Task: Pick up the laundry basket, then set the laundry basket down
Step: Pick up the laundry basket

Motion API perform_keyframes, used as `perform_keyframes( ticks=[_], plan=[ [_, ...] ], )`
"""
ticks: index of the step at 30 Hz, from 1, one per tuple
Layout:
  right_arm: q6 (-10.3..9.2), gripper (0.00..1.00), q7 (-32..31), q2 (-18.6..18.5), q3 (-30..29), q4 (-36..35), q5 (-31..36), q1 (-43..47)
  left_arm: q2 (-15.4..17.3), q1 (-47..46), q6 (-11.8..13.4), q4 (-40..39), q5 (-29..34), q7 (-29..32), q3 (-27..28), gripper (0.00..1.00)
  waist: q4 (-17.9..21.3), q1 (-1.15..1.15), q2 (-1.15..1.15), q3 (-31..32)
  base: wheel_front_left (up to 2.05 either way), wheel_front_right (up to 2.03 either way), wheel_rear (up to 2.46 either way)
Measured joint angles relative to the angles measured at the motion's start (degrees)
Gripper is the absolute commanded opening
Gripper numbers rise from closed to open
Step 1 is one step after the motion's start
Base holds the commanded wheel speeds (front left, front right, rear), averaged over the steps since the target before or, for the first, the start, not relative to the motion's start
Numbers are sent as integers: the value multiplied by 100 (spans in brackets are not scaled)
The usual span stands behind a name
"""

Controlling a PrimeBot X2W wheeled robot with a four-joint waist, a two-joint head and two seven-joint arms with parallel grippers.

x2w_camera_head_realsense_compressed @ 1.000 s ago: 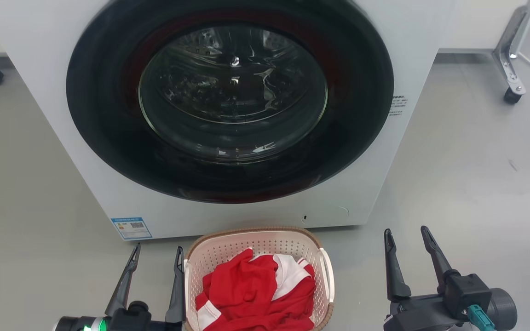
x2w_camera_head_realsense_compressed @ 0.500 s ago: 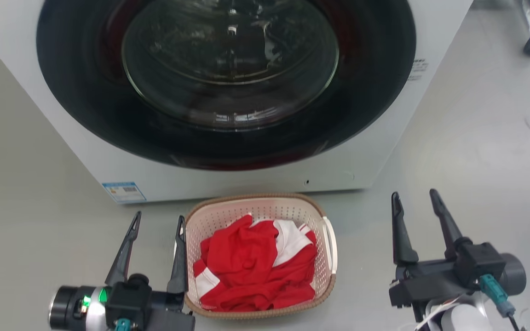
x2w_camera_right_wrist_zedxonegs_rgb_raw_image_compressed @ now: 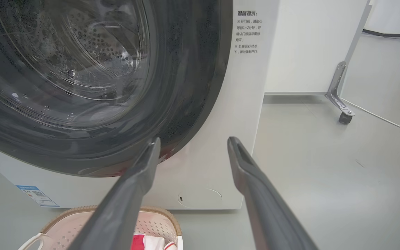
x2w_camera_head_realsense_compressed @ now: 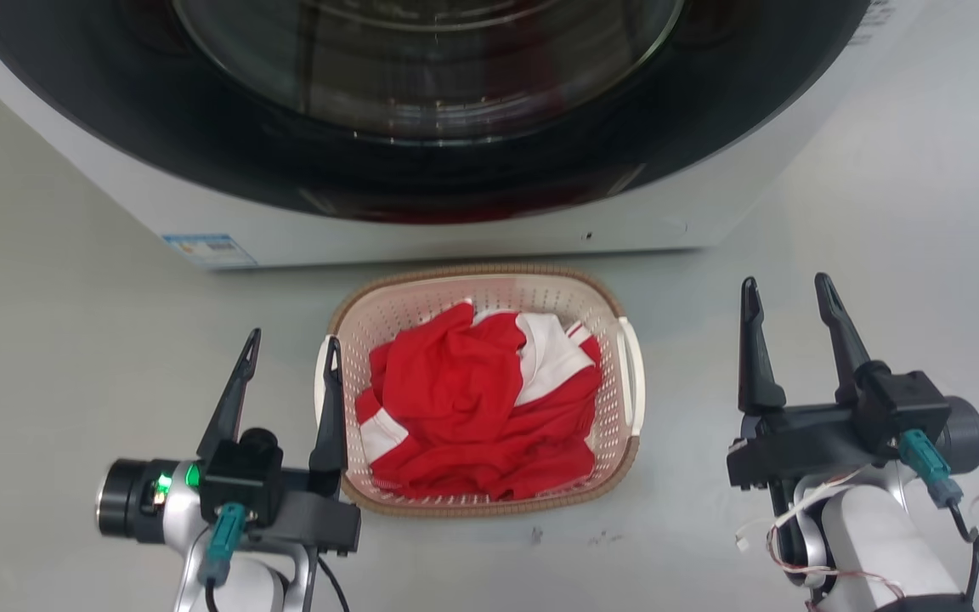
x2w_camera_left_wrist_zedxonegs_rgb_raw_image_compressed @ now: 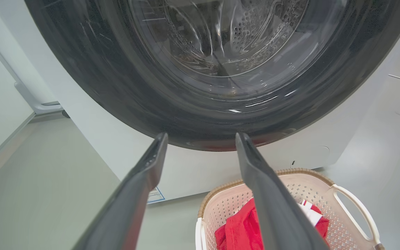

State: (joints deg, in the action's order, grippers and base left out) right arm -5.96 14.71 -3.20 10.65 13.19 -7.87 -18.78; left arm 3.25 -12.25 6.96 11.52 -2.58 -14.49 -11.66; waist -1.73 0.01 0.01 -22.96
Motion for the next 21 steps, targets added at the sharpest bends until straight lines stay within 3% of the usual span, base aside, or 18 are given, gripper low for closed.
perform_keyframes(
  ticks=[21],
  plan=[
    [143, 100, 0, -37, -44, 1194, 43, -1346, -105, -1778, -98, 1631, -352, 0, -48, 100, -218, 0, 0, -1800, 0, 0, 0]
  ],
)
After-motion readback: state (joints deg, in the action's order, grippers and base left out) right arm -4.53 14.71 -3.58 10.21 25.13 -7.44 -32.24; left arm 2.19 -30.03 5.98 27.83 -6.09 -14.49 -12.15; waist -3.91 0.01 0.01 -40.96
